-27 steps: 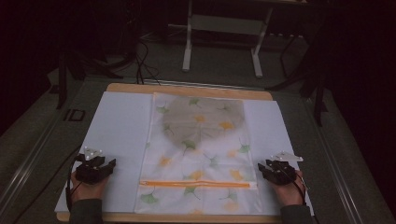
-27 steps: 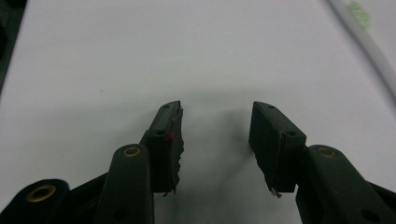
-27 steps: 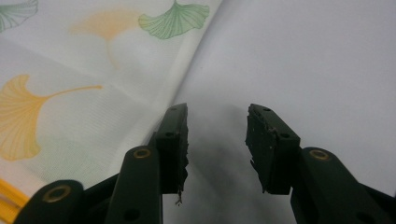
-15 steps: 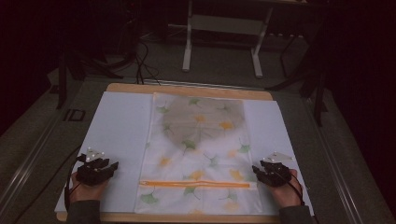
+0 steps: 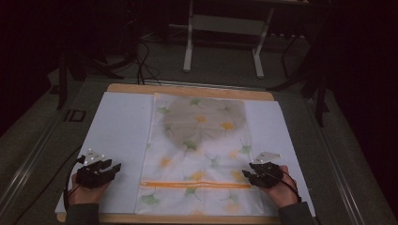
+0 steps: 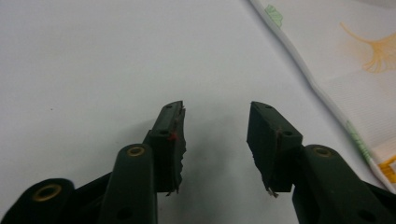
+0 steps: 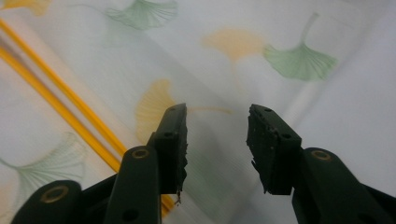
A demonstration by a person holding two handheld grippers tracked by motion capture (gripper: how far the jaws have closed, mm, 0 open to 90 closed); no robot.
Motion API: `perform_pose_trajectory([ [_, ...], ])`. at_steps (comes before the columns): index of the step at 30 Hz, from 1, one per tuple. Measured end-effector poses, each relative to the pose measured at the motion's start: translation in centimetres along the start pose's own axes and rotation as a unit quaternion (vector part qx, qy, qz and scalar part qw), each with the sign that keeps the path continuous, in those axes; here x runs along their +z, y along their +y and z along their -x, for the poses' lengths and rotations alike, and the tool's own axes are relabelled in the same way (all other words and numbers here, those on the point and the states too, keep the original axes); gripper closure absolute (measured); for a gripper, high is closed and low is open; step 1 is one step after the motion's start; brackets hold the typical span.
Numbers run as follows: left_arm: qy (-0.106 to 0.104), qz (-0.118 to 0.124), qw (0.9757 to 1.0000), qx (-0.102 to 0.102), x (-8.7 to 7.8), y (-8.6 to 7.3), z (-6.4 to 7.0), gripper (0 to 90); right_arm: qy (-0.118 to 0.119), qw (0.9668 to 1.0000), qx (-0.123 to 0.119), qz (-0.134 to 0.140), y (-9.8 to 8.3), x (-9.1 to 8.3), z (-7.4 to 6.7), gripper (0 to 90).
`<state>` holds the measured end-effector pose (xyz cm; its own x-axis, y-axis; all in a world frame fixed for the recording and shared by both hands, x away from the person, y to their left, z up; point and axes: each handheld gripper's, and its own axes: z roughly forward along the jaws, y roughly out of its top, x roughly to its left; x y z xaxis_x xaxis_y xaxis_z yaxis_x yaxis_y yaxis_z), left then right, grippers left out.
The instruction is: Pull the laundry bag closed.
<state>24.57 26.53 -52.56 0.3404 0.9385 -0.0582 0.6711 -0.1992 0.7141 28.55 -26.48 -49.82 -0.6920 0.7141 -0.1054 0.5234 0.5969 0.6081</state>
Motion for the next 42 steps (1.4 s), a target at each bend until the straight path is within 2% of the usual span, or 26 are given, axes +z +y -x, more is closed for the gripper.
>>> perform_pose_trajectory([
  [3, -0.004, -0.001, 1.0, 0.003, 0.0, 0.0, 0.1, 55.3, 0.011, 0.9999, -0.01, 0.0, 0.5, 0.2, -0.3, 57.0],
  [7, -0.004, 0.004, 0.9999, 0.011, -0.2, 0.1, 0.2, 55.5, 0.035, 0.9986, -0.038, -0.011, 1.7, 0.8, -1.3, 56.7],
  [11, -0.006, 0.004, 0.9999, 0.014, -0.3, 0.1, 0.2, 55.3, 0.047, 0.9975, -0.05, -0.017, 2.5, 1.2, -1.9, 57.7],
  [12, -0.01, 0.008, 0.9998, 0.014, -0.4, 0.1, 0.2, 55.2, 0.058, 0.996, -0.064, -0.021, 3.0, 1.5, -2.3, 57.9],
  [14, -0.01, 0.012, 0.9998, 0.016, -0.5, 0.1, 0.3, 55.2, 0.061, 0.9951, -0.073, -0.025, 3.4, 1.8, -2.7, 57.8],
  [20, -0.016, 0.008, 0.9996, 0.022, -0.3, 0.2, 0.5, 55.3, 0.082, 0.992, -0.089, -0.033, 4.8, 2.4, -3.6, 58.5],
  [25, -0.019, 0.006, 0.9994, 0.029, -0.3, 0.3, 0.7, 55.3, 0.097, 0.99, -0.098, -0.031, 5.5, 2.8, -4.2, 56.8],
  [27, -0.018, 0.003, 0.9993, 0.031, -0.2, 0.3, 0.7, 55.3, 0.108, 0.9873, -0.112, -0.034, 6.0, 3.1, -4.7, 55.0],
  [30, -0.019, 0.003, 0.9993, 0.031, -0.3, 0.3, 0.7, 55.3, 0.113, 0.9854, -0.122, -0.038, 6.4, 3.4, -5.1, 52.8],
  [33, -0.019, 0.003, 0.9993, 0.032, -0.3, 0.3, 0.7, 55.3, 0.121, 0.9836, -0.127, -0.041, 6.9, 3.6, -5.6, 53.3],
  [42, -0.02, 0.003, 0.9992, 0.035, -0.3, 0.4, 0.9, 55.4, 0.126, 0.9788, -0.156, -0.039, 7.8, 4.0, -7.0, 55.8],
])
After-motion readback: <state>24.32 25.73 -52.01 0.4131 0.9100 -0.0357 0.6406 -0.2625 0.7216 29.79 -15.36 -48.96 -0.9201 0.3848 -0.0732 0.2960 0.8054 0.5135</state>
